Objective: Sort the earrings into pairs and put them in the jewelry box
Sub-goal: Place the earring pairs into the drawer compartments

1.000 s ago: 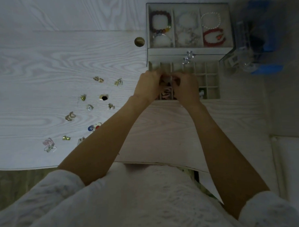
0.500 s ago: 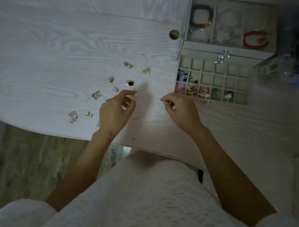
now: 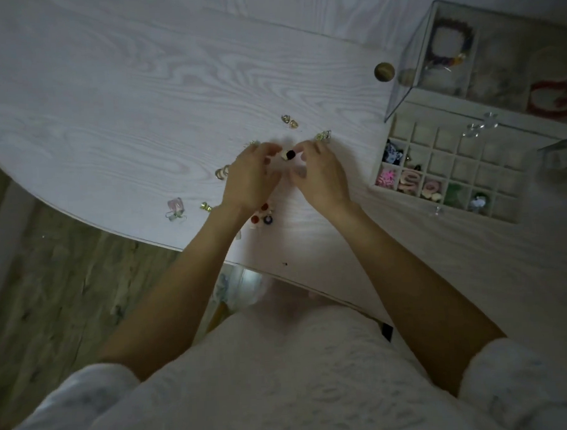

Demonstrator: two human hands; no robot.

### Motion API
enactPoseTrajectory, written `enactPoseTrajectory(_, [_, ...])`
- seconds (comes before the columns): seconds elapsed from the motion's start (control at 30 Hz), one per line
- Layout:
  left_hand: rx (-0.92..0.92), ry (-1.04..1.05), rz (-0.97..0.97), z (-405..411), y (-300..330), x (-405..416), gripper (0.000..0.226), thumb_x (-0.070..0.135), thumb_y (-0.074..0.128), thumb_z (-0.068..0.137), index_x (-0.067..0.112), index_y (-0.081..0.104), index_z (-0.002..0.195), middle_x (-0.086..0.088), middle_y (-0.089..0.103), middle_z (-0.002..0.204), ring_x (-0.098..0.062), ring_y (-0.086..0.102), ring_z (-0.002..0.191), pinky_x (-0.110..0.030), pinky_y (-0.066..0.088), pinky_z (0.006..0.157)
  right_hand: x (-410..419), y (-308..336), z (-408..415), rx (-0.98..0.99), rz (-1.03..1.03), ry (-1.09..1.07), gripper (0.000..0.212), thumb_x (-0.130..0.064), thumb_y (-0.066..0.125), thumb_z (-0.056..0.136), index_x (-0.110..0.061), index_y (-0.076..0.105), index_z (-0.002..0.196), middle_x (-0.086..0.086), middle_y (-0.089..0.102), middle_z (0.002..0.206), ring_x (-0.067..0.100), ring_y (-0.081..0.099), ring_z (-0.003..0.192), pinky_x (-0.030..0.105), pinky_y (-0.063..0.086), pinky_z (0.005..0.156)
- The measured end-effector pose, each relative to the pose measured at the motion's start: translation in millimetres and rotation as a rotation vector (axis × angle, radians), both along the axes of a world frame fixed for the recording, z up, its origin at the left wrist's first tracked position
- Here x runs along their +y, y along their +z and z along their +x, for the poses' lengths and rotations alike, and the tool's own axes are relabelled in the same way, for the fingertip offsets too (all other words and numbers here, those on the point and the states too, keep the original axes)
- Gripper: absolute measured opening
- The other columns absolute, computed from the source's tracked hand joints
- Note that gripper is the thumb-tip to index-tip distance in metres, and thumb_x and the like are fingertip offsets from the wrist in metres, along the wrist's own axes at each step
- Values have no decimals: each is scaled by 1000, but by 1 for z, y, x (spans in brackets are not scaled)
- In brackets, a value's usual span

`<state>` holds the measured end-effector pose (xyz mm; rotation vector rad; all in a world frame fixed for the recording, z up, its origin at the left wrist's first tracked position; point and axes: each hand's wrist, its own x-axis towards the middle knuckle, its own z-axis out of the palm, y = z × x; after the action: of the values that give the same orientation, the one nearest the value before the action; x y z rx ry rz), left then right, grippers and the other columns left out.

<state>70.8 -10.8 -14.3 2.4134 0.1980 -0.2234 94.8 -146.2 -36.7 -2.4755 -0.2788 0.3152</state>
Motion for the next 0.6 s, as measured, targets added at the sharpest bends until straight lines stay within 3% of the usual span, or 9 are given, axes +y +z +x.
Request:
enactPoseTrajectory(0.2, [-1,-168,217,37,-10,-6,26,13,54,86,7,62,110,-16,61,104,-31,57,93,-29,37,74,12,0,17,-15,-92,-75,23,-21,55,91,-11,56,112,8,55,116,24,55,101,29,40,70])
enactPoseTrajectory(0.33, [30,-186,224,43,-13,-5,20,18,58,85,4,63,99,-16,61,99,-31,58,89,-28,33,70,13,1,24,-6,-99,-96,12,-18,58,88,-12,61,97,7,59,105,23,57,94,28,39,67])
enactPoseTrajectory(0.6, [164,-277,231,56,-5,-1,15,8,58,84,7,61,99,-13,60,106,-27,56,97,-25,35,77,-10,2,6,-24,-24,-149,6,-8,61,85,-6,58,80,10,62,88,22,57,77,30,45,64])
